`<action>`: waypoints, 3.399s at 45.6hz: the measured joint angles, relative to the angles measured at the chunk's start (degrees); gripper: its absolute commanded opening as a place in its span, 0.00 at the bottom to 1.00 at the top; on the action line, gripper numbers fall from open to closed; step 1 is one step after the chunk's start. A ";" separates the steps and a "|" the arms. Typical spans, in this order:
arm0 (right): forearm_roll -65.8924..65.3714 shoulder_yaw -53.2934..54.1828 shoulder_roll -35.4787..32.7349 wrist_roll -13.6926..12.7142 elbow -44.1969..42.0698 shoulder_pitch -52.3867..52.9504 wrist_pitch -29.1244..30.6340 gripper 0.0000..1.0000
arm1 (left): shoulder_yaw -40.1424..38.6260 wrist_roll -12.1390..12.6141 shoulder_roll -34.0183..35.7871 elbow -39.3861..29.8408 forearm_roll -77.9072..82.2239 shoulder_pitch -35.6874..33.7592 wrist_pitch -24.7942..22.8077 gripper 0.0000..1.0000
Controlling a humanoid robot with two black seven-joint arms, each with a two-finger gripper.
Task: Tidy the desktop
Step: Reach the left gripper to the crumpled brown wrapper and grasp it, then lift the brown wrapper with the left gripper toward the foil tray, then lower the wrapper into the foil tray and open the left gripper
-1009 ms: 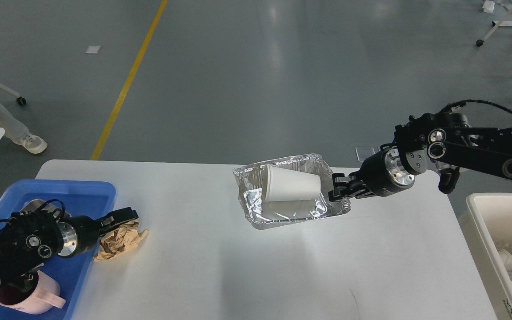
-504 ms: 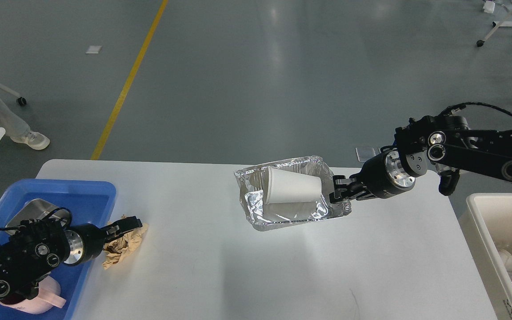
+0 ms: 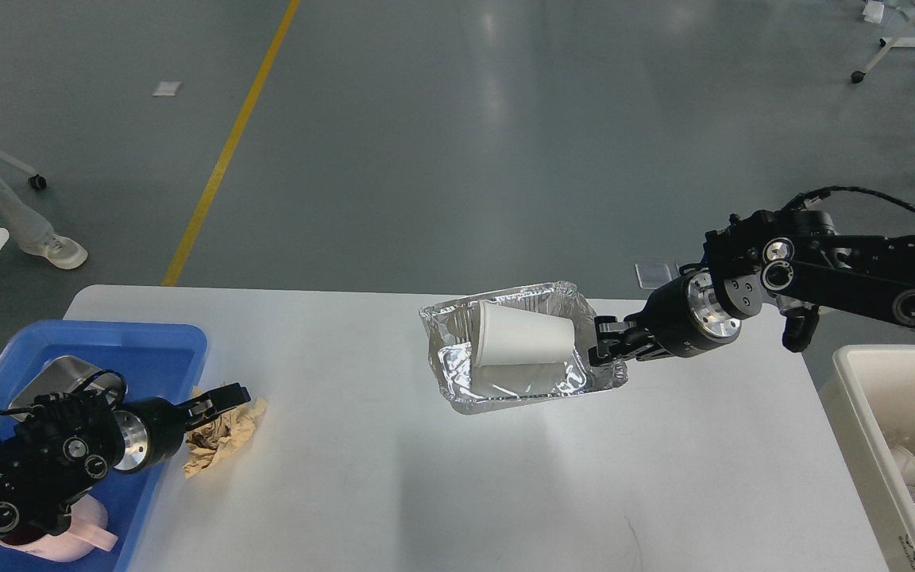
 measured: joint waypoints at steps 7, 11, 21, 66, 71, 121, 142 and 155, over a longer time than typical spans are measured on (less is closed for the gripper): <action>0.00 0.00 0.20 0.00 -0.01 0.00 -0.01 0.00 | 0.05 -0.09 0.27 0.02 0.01 0.02 0.28 0.50; 0.01 0.00 0.29 0.00 -0.01 0.06 -0.03 0.00 | 0.77 -0.13 0.45 0.02 0.02 -0.10 0.19 0.31; 0.10 0.00 0.40 0.00 -0.01 0.17 -0.03 0.00 | 4.90 -0.50 0.61 0.02 0.02 -0.86 -1.34 0.05; 0.10 0.15 0.69 0.00 -0.89 0.44 -0.08 0.00 | 4.52 -11.18 23.89 -19.80 -1.10 -23.84 -22.77 0.00; 0.10 0.17 1.16 0.00 -0.89 0.73 -0.08 0.00 | 5.53 -13.33 24.81 -20.26 -2.60 -31.69 -27.83 0.00; 0.80 0.18 7.02 0.10 -4.32 2.72 0.29 0.00 | 33.10 -16.09 -12.67 -14.05 -11.62 -71.66 -33.18 0.01; 0.88 0.55 5.61 0.07 -4.31 2.56 0.29 0.00 | 37.92 -15.29 -16.27 -14.15 -10.43 -71.09 -33.84 0.01; 0.97 0.83 5.48 0.07 -3.92 2.71 0.37 0.00 | 38.41 -14.23 -21.74 -9.74 -10.12 -69.40 -32.71 0.01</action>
